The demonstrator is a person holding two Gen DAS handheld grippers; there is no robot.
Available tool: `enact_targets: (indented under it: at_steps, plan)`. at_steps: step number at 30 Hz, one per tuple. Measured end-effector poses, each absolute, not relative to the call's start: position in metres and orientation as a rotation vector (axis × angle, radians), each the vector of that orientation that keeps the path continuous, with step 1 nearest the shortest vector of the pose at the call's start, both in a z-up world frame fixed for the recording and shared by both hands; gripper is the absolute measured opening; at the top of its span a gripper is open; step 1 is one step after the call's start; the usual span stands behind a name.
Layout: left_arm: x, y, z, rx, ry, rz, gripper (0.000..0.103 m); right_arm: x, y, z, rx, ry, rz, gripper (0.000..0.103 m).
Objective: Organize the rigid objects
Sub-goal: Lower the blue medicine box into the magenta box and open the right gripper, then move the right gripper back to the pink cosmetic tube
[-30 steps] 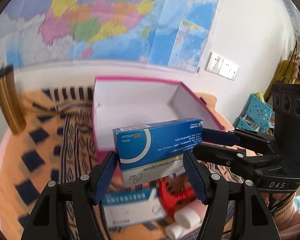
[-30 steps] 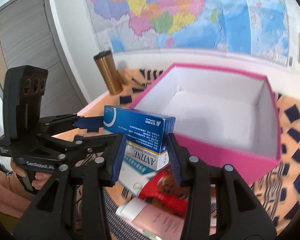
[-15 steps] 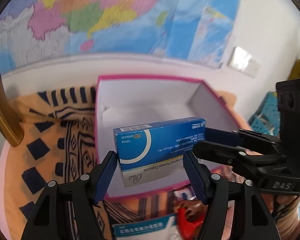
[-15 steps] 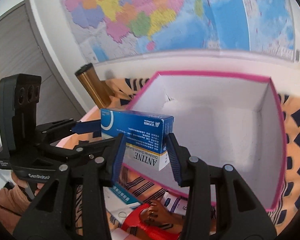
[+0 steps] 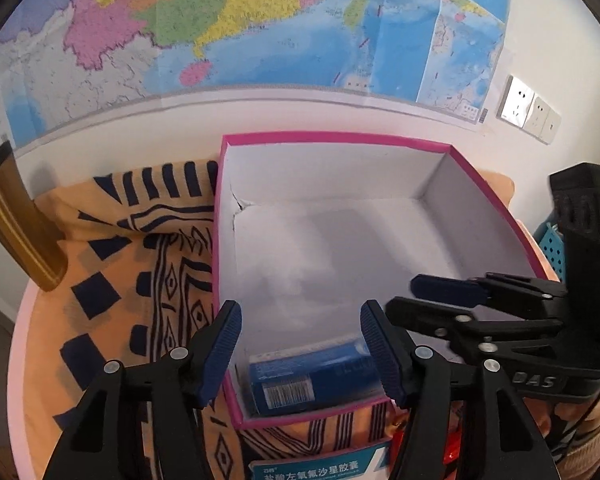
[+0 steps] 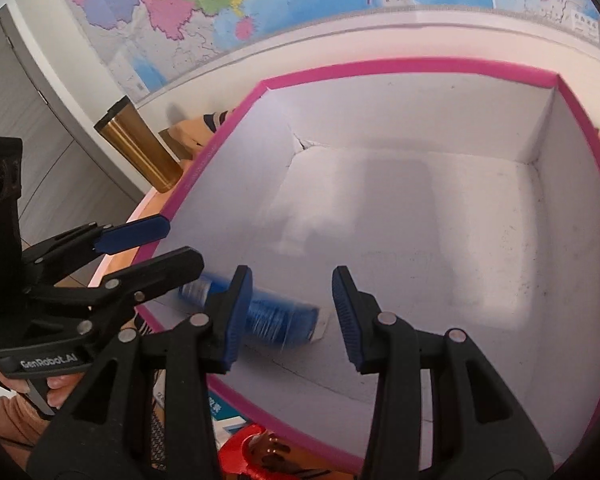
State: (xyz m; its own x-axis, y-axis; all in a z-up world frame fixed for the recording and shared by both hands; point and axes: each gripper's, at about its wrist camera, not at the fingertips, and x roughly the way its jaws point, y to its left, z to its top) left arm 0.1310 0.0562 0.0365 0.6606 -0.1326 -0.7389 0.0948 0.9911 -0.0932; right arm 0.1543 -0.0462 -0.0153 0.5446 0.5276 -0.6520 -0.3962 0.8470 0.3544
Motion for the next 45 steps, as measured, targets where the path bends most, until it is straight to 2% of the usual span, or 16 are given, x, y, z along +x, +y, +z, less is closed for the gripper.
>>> enact_targets:
  at_steps: [6, 11, 21, 26, 31, 33, 34, 45]
  plan:
    - [0.090, 0.052, 0.048, -0.033, 0.733, -0.196, 0.071, 0.104, -0.060, 0.007, 0.113, 0.696, 0.571, 0.047]
    - [0.050, 0.041, 0.042, -0.026, 0.720, -0.324, 0.075, 0.053, -0.093, 0.008, 0.111, 0.647, 0.559, 0.055]
    - [0.002, 0.009, 0.000, -0.028, 0.856, -0.507, 0.075, -0.004, -0.173, -0.069, 0.277, 0.840, 0.393, 0.056]
    - [-0.005, 0.001, -0.008, -0.039, 0.900, -0.547, 0.075, -0.018, -0.191, -0.089, 0.377, 0.893, 0.392, 0.056]
    - [-0.005, -0.002, -0.014, -0.062, 0.938, -0.558, 0.070, -0.021, -0.190, -0.096, 0.432, 0.910, 0.450, 0.056]
    - [-0.006, -0.003, -0.015, -0.069, 0.945, -0.558, 0.053, -0.021, -0.187, -0.098, 0.430, 0.912, 0.469, 0.056]
    - [-0.005, -0.003, -0.016, -0.071, 0.949, -0.556, 0.050, -0.021, -0.186, -0.098, 0.431, 0.913, 0.479, 0.056]
    - [-0.005, -0.006, -0.019, -0.061, 0.972, -0.531, 0.050, -0.023, -0.188, -0.103, 0.495, 0.922, 0.513, 0.056]
